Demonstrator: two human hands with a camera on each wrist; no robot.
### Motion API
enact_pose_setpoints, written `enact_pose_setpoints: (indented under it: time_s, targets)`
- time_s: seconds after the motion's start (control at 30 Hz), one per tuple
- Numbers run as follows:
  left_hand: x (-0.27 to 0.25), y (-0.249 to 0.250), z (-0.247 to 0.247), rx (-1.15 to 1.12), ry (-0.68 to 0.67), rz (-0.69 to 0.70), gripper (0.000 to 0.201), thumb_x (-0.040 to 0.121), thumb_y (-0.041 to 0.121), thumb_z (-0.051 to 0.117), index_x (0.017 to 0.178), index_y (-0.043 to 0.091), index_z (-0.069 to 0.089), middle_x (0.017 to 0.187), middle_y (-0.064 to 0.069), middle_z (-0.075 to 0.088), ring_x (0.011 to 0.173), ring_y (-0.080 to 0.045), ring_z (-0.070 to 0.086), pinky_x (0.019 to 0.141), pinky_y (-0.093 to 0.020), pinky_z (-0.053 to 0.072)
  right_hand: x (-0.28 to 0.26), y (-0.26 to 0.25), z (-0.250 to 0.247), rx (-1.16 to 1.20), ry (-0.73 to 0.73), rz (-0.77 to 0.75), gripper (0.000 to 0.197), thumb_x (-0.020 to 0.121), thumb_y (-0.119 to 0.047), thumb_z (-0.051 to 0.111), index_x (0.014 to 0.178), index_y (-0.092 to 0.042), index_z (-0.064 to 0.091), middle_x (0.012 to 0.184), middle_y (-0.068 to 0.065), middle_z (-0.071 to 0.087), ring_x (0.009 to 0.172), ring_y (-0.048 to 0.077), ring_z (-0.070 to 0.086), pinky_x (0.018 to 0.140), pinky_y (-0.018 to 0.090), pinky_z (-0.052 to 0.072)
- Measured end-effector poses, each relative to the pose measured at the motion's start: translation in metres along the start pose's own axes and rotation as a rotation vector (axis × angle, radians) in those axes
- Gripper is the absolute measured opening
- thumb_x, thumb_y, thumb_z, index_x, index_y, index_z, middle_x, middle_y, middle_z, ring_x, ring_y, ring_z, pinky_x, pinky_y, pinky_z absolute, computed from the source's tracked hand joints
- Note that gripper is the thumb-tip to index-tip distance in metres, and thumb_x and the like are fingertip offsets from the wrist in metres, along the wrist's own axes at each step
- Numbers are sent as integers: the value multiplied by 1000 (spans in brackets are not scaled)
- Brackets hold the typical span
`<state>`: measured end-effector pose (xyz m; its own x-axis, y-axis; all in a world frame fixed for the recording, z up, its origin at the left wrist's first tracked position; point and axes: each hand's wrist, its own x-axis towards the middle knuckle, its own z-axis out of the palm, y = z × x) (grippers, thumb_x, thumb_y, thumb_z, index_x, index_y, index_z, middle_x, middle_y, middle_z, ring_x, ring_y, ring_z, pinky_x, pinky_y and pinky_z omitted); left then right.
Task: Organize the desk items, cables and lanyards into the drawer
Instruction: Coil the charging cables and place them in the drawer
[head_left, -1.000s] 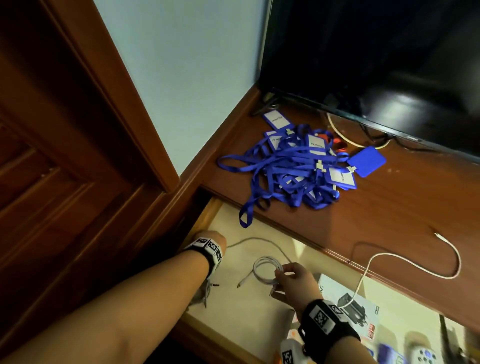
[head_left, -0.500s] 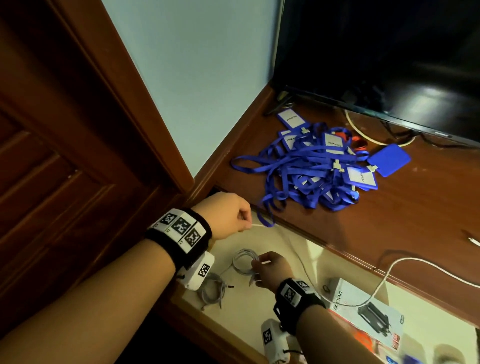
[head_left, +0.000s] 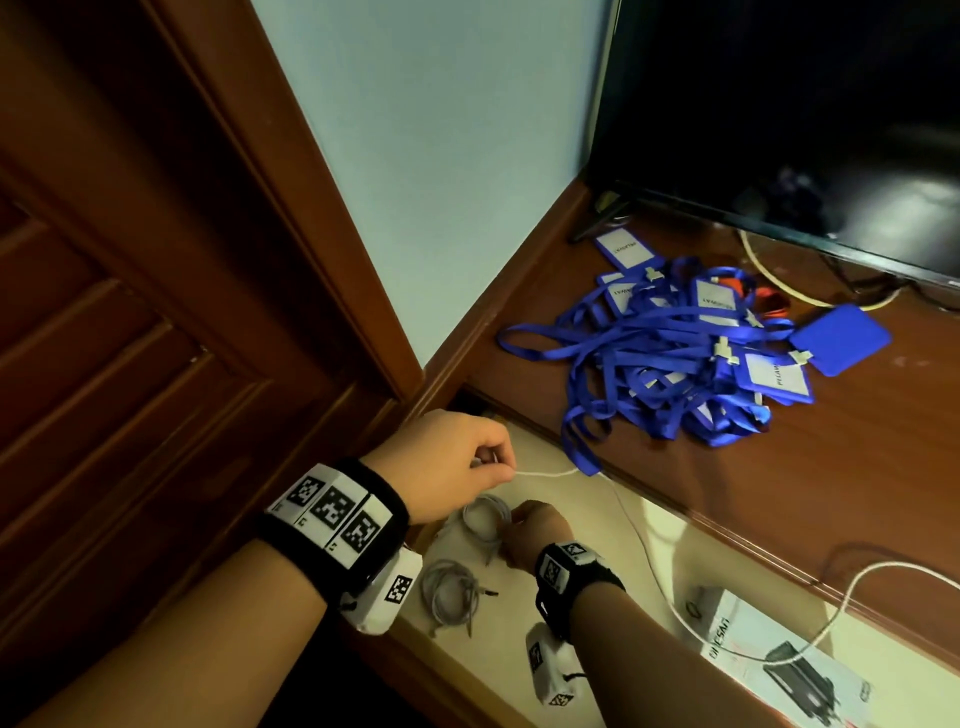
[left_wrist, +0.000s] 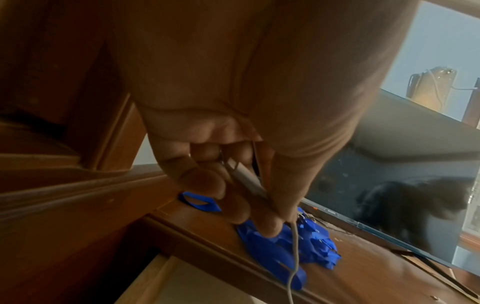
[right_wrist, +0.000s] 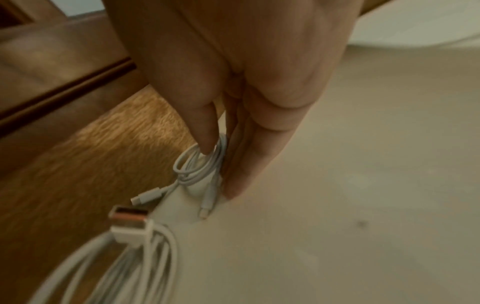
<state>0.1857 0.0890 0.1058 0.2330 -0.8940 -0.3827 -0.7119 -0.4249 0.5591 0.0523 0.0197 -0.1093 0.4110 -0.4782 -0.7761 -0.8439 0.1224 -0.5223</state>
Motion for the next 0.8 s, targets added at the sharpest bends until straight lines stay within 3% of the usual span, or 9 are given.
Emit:
enact_pose_setpoints:
  time_s: [0.07, 0.2, 0.27, 0.33, 0.43, 0.53, 0.67, 0.73, 0.8]
  targets:
    - [0, 0, 2, 4, -8, -4, 7, 95, 41, 69, 97, 36, 73, 93, 15, 72, 93, 1, 66, 88, -34, 59, -3, -1, 1, -98, -13, -36, 16, 94, -35, 64, 91, -19, 67, 95, 9, 78, 89, 28, 76, 81, 44, 64]
    - [2, 4, 5, -9, 7, 0, 6, 95, 40, 70, 96, 35, 74, 86, 16, 70, 86, 2, 66, 85, -30, 59, -14, 3, -6, -224, 27, -78, 50, 91, -48, 62, 126, -12, 60, 112, 11, 74, 103, 30, 72, 89, 43, 61]
    - [3, 9, 6, -15, 17, 10, 6, 95, 38, 70, 96, 34, 74, 82, 16, 68, 82, 3, 65, 81, -25, 57, -30, 6, -17, -242, 53, -108, 57, 91, -50, 62, 136, -15, 54, 114, 10, 73, 104, 29, 71, 89, 41, 60]
    - [2, 13, 6, -22, 25, 19, 6, 96, 36, 70, 96, 32, 74, 80, 15, 67, 77, 5, 64, 75, -17, 53, -53, 11, -32, -239, 61, -150, 46, 93, -50, 61, 129, -22, 59, 111, 8, 75, 103, 27, 72, 87, 37, 59]
    - [-1, 19, 5, -37, 34, 38, 4, 95, 34, 71, 95, 30, 74, 79, 13, 68, 78, 3, 64, 74, -19, 54, -94, 25, -60, -238, 152, -258, 21, 93, -49, 61, 92, -28, 63, 89, -3, 73, 88, 20, 70, 76, 29, 52]
    - [-8, 32, 0, -58, 15, 85, 3, 95, 34, 72, 93, 32, 73, 80, 12, 70, 76, 1, 66, 75, -23, 56, -143, 37, -91, -182, 375, -380, 31, 90, -45, 70, 75, -28, 49, 68, -10, 58, 64, 7, 54, 62, 20, 42]
    - [-20, 65, -12, -69, 9, 197, 3, 94, 37, 73, 92, 37, 74, 82, 18, 70, 76, 3, 65, 74, -22, 53, -202, 34, -132, 27, 667, -584, 49, 77, -33, 87, 100, -39, 43, 64, -4, 56, 62, 10, 59, 54, 13, 41]
    - [-24, 84, -18, -49, 19, 271, 2, 93, 39, 73, 93, 40, 74, 91, 19, 70, 89, 2, 65, 83, -26, 54, -221, 25, -154, 90, 677, -639, 66, 79, -30, 86, 124, -49, 42, 70, -9, 65, 65, 6, 65, 59, 12, 46]
    - [-28, 104, -23, -43, 39, 345, 3, 92, 41, 74, 94, 42, 75, 94, 17, 66, 96, -1, 63, 88, -29, 52, -235, 17, -173, 77, 614, -682, 67, 84, -30, 82, 135, -52, 45, 81, -21, 72, 74, -1, 68, 71, 12, 51]
